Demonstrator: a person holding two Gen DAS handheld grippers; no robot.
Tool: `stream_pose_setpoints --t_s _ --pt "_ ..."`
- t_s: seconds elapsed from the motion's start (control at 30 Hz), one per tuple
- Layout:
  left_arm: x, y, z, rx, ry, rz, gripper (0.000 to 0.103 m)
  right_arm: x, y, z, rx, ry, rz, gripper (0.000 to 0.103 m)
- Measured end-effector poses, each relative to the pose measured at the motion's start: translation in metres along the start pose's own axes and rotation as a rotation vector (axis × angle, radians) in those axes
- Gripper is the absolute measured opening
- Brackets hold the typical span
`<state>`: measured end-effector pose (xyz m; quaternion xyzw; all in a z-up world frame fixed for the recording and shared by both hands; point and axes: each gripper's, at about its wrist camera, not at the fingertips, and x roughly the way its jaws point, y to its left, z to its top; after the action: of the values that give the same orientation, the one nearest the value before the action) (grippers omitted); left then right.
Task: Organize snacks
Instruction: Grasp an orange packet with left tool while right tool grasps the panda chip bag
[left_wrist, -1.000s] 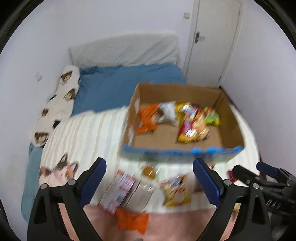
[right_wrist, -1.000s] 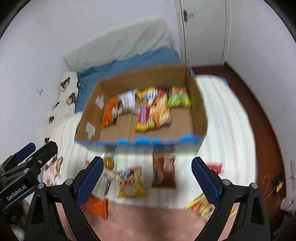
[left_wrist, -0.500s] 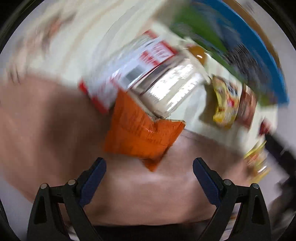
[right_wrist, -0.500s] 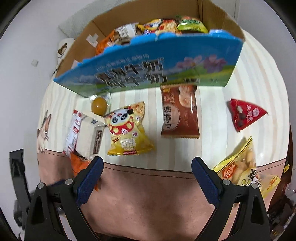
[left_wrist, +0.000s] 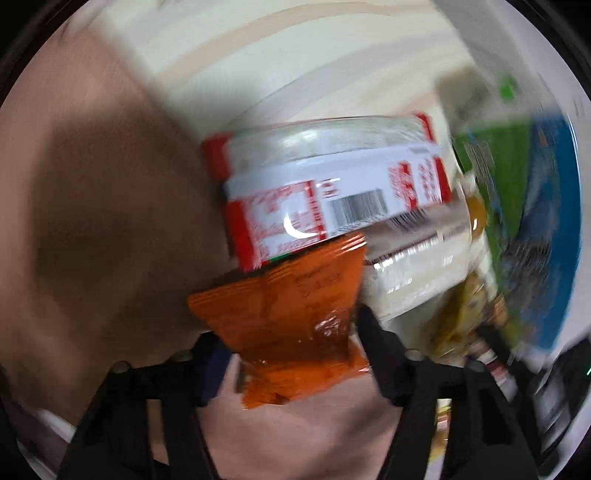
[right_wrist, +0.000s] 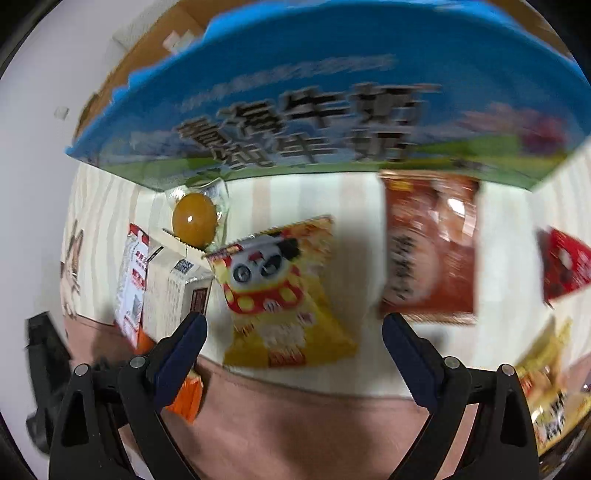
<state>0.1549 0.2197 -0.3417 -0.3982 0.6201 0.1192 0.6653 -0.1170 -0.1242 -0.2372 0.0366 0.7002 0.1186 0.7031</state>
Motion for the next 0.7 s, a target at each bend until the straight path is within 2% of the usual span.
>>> stream_pose_setpoints --t_s 0.03,0.1,0.13,0.23,0.3,0.37,0.5,0.57,0.7 --pt "-0.003 -0.009 -0.003 0.095 -0.023 0.060 0.055 0.005 0.004 0.003 -0.008 0.005 -0.007 0.097" --pt "-0.003 -0.023 -0.006 0.238 -0.036 0.140 0.055 0.018 0.010 0.008 -0.019 0.018 -0.020 0.086" --pt "-0.002 -0.029 -0.010 0.316 -0.034 0.178 0.055 0.022 0.010 0.009 -0.021 0.025 -0.026 0.068" --pt "0.002 -0.041 -0.023 0.512 -0.028 0.278 0.055 0.025 0.011 0.004 -0.029 0.036 -0.029 0.060" --pt "0.007 -0.047 -0.034 0.593 -0.016 0.319 0.055 0.023 0.007 -0.007 -0.039 0.060 -0.025 0.058" --pt "0.012 -0.047 -0.045 0.632 0.008 0.322 0.055 0.021 0.002 -0.025 -0.051 0.097 -0.013 0.058" --pt "0.022 -0.042 -0.062 0.636 0.033 0.317 0.055 0.020 -0.012 -0.071 -0.054 0.177 -0.012 0.058" --pt "0.027 -0.042 -0.068 0.640 0.025 0.330 0.061 0.021 -0.017 -0.088 -0.042 0.201 -0.012 0.058" --pt "0.036 -0.043 -0.075 0.628 0.013 0.336 0.066 0.027 -0.022 -0.103 0.000 0.209 -0.012 0.060"
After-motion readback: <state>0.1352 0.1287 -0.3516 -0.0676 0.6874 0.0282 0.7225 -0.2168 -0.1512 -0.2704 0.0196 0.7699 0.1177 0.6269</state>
